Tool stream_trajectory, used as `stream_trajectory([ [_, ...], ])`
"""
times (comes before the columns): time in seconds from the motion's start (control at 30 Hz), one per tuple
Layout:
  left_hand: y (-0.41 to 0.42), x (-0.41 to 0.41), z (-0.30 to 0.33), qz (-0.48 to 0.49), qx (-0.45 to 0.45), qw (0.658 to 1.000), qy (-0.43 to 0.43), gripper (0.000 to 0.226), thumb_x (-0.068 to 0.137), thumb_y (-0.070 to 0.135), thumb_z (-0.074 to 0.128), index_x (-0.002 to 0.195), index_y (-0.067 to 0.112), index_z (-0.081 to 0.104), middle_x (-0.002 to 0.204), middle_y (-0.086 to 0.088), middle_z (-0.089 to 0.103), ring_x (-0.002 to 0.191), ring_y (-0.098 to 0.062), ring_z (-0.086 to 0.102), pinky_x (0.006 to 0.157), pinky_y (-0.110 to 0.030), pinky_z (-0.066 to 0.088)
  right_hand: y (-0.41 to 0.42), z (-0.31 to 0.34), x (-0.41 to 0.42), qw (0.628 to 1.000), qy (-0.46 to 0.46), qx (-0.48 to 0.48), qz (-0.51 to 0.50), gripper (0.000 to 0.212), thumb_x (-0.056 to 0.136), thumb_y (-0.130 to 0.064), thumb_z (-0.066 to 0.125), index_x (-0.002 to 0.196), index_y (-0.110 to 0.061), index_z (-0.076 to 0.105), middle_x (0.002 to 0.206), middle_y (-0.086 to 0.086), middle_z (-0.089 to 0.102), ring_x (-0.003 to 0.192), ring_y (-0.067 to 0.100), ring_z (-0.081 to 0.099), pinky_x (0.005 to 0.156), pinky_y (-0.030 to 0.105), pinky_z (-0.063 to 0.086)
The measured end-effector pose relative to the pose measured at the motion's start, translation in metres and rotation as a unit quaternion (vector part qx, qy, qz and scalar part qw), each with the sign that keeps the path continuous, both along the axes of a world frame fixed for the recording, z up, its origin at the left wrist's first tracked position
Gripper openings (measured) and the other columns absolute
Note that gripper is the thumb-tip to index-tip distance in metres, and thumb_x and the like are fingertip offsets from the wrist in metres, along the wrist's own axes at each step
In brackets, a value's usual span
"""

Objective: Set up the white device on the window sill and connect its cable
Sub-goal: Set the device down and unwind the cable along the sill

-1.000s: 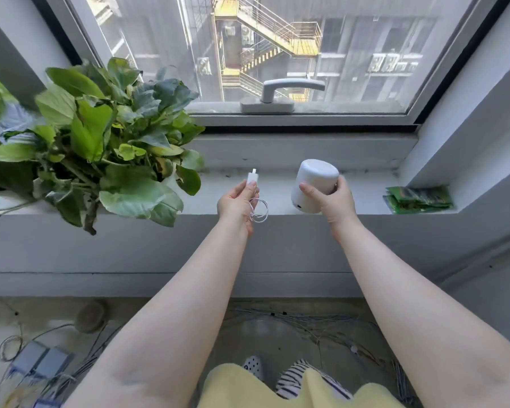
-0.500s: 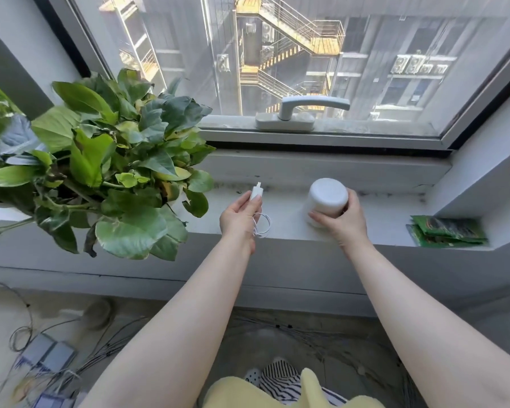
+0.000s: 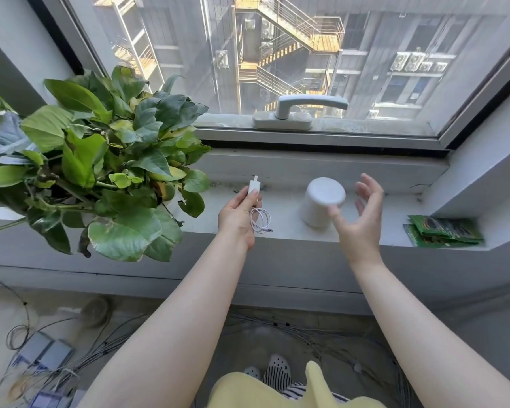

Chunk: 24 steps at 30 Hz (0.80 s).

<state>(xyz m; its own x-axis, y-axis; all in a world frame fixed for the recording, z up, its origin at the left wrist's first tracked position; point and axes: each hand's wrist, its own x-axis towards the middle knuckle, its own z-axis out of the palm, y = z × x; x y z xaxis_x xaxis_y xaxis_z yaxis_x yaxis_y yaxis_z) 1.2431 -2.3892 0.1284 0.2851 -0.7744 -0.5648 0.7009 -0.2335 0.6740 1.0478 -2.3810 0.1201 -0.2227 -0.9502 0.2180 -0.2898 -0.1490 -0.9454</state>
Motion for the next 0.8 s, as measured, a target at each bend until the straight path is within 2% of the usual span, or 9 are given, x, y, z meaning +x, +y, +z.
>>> stream_trajectory([
  [0.1,-0.001,0.002,0.003,-0.001,-0.007,1.000,0.013,0.038,0.083,0.003,0.065,0.120,0.007,0.060,0.087,-0.005,0.066,0.078,-0.012,0.062,0.075,-0.022,0.050,0.023,0.023,0.015,0.997,0.031,-0.075,0.016,0.036,0.081,-0.019,0.061,0.117,-0.016,0.053,0.115,0.004,0.058,0.109,0.016,0.056,0.090,0.030,0.047],
  [0.2,-0.001,0.002,0.006,-0.001,-0.013,1.000,0.028,0.039,0.083,0.001,0.065,0.121,0.006,0.060,0.088,-0.005,0.067,0.079,-0.011,0.063,0.078,-0.022,0.052,0.032,0.028,0.044,0.987,0.036,0.016,0.155,0.018,0.083,-0.024,0.062,0.101,-0.020,0.060,0.099,-0.006,0.065,0.097,0.007,0.062,0.081,0.022,0.049],
  [0.27,0.000,0.001,0.009,-0.003,-0.016,0.999,0.044,0.039,0.082,0.000,0.065,0.121,0.007,0.060,0.088,-0.006,0.067,0.079,-0.012,0.062,0.084,-0.026,0.051,0.032,0.023,0.060,0.971,0.032,0.095,0.216,0.017,0.083,-0.026,0.066,0.098,-0.020,0.061,0.098,-0.010,0.067,0.094,0.006,0.063,0.079,0.022,0.050],
  [0.37,0.002,0.001,0.012,-0.001,-0.024,0.999,0.043,0.038,0.082,0.000,0.065,0.118,0.009,0.061,0.086,-0.005,0.067,0.078,-0.013,0.061,0.078,-0.024,0.050,0.028,0.014,0.070,0.963,-0.003,0.145,0.227,0.016,0.081,-0.021,0.071,0.094,-0.017,0.063,0.091,-0.008,0.067,0.082,0.004,0.062,0.071,0.016,0.049],
  [0.57,0.006,0.007,0.017,-0.008,-0.038,0.998,0.059,0.035,0.083,-0.004,0.062,0.113,0.013,0.060,0.081,-0.003,0.068,0.076,-0.012,0.063,0.073,-0.021,0.051,0.025,0.006,0.071,0.965,-0.064,0.170,0.187,0.012,0.079,-0.010,0.073,0.075,-0.016,0.063,0.066,0.002,0.063,0.055,0.009,0.056,0.060,0.023,0.048],
  [0.7,0.009,0.011,0.017,-0.033,-0.037,0.998,0.045,0.042,0.082,-0.007,0.060,0.120,0.011,0.057,0.090,-0.008,0.065,0.073,-0.014,0.058,0.061,-0.018,0.051,0.023,0.006,0.072,0.972,-0.109,0.159,0.136,0.011,0.079,-0.007,0.073,0.074,-0.012,0.064,0.066,0.003,0.065,0.051,0.005,0.056,0.056,0.019,0.048],
  [0.8,0.009,0.011,0.015,-0.037,-0.031,0.998,0.034,0.049,0.082,-0.006,0.061,0.128,0.008,0.054,0.089,-0.008,0.063,0.069,-0.015,0.055,0.068,-0.023,0.048,0.023,0.007,0.073,0.969,-0.141,0.156,0.131,0.004,0.081,-0.003,0.069,0.080,-0.004,0.065,0.069,0.007,0.067,0.054,0.005,0.062,0.057,0.019,0.050],
])
